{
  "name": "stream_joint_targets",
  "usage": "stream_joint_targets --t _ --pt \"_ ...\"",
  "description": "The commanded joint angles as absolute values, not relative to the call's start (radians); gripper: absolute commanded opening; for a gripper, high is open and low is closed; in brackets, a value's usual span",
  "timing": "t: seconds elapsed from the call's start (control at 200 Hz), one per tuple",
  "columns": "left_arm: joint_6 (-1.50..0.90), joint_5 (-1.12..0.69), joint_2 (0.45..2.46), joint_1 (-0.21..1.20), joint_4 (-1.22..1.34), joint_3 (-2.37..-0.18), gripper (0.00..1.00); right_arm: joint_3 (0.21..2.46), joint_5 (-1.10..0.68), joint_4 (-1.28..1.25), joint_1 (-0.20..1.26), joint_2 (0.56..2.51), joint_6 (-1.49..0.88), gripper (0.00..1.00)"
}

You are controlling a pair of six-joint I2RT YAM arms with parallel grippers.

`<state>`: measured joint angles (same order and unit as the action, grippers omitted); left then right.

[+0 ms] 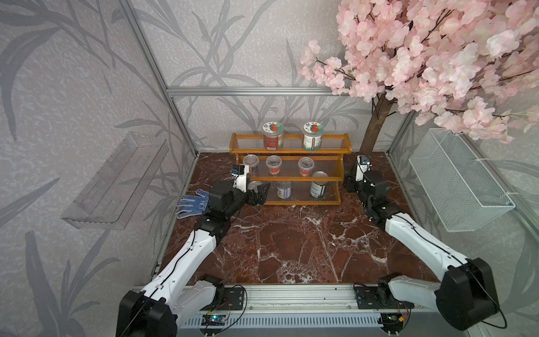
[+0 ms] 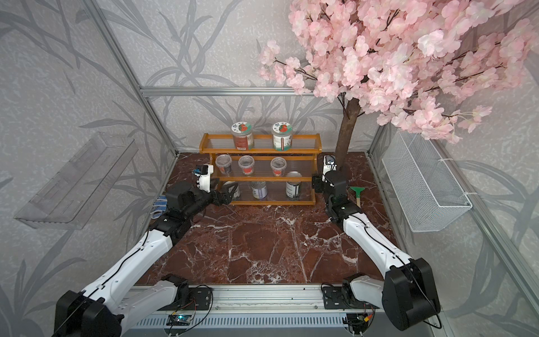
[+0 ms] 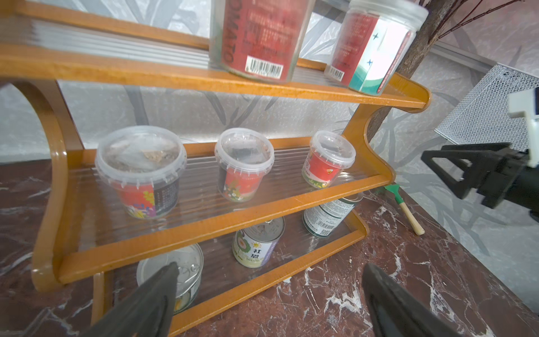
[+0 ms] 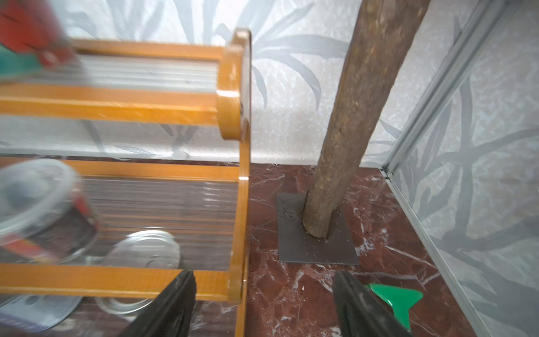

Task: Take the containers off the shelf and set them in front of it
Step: 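Adjust the shelf at the center of the board, then pick up a container from the shelf.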

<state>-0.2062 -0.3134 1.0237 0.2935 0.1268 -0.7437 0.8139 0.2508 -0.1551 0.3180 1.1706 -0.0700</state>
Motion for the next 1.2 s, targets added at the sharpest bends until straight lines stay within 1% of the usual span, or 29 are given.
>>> stream_joint_targets --t 0.0,0.12,0.145,0.175,0.29,0.415,0.575,0.74,0.925,1.065,1.195 --pt "-0.138 -0.282 1.01 0.299 0.056 -0.825 1.0 0.809 -0.01 -0.046 0.311 1.065 -0.049 0.81" --pt "-0.098 -0.268 1.031 0.301 0.0 -0.907 1.0 0.841 -0.215 0.053 0.302 0.985 -0.058 0.88" --pt "-0.09 -0.265 1.039 0.301 -0.013 -0.927 1.0 0.849 -0.251 0.078 0.301 0.973 -0.062 0.92" --pt "-0.082 -0.262 1.051 0.302 -0.028 -0.953 1.0 0.862 -0.298 0.106 0.3 0.962 -0.068 1.0" --pt "-0.053 -0.252 1.116 0.302 -0.08 -1.064 1.0 0.921 -0.47 0.212 0.295 0.942 -0.08 0.99" --pt "-0.024 -0.248 1.201 0.309 -0.1 -1.186 1.0 1.0 -0.559 0.299 0.296 0.949 -0.078 0.99" --pt "0.019 -0.247 1.349 0.319 -0.161 -1.365 1.0 1.106 -0.591 0.349 0.295 0.978 -0.081 0.99" --pt "0.029 -0.205 1.509 0.325 -0.283 -1.587 1.0 1.213 -0.551 0.424 0.296 1.011 -0.061 0.99" --pt "-0.004 -0.185 1.614 0.328 -0.292 -1.697 1.0 1.273 -0.517 0.472 0.295 1.019 -0.031 0.99" --pt "-0.008 -0.197 1.696 0.337 -0.33 -1.802 1.0 1.275 -0.506 0.483 0.29 1.011 -0.021 0.99" --pt "-0.018 -0.206 1.739 0.341 -0.322 -1.851 1.0 1.269 -0.505 0.482 0.284 1.007 -0.02 0.99"
